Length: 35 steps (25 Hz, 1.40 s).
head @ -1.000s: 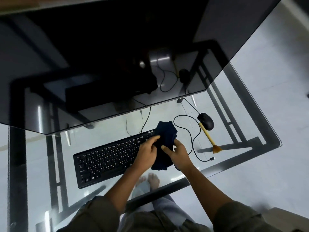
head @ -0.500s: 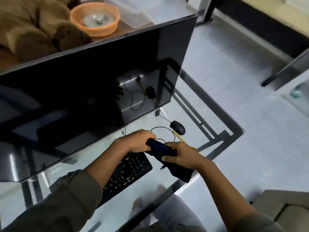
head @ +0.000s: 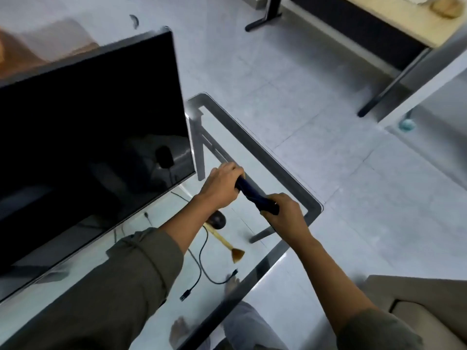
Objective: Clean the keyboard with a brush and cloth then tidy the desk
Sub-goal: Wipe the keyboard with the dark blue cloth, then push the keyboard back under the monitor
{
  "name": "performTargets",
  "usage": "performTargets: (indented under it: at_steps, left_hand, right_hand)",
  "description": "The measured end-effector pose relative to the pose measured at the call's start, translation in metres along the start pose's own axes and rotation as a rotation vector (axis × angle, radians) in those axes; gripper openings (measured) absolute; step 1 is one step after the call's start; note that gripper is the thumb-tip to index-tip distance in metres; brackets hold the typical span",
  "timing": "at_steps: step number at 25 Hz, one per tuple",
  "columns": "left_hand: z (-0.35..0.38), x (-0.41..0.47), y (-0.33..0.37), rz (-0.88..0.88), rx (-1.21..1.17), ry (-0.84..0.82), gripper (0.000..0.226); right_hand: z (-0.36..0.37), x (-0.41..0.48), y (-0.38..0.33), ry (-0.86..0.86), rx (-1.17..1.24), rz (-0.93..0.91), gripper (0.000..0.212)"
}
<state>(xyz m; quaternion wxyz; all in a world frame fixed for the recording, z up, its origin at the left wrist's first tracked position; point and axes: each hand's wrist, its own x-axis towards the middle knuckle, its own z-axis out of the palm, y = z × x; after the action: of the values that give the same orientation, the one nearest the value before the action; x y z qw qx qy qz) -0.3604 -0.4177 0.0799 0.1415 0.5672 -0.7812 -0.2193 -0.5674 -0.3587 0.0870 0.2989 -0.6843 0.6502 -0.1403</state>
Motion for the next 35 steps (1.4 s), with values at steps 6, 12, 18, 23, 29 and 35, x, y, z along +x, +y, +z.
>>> performTargets:
  at_steps: [6, 12, 18, 23, 29, 35]
  left_hand:
    - [0.079, 0.026, -0.003, -0.035, 0.095, -0.153, 0.043]
    - [0.115, -0.002, -0.025, -0.043, 0.332, -0.363, 0.059]
    - [0.057, -0.068, -0.037, -0.234, -0.055, 0.060, 0.058]
    - [0.003, -0.219, -0.085, -0.570, -0.242, 0.405, 0.054]
    - [-0.010, -0.457, -0.163, -0.980, -0.127, 0.525, 0.041]
    - [0.035, -0.579, -0.166, -1.513, -0.327, 0.489, 0.061]
  right_hand:
    - [0.060, 0.018, 0.066, -0.252, -0.114, -0.055, 0.045]
    - [0.083, 0.013, 0.073, -0.327, -0.163, 0.002, 0.054]
    - [0.084, -0.003, 0.012, -0.132, -0.021, -0.116, 0.041]
    - [0.151, -0.052, -0.084, -0.250, 0.180, -0.254, 0.032]
    - [0.262, -0.126, -0.161, -0.394, 0.140, -0.194, 0.038]
    - [0.290, -0.147, -0.156, -0.229, -0.051, 0.010, 0.047]
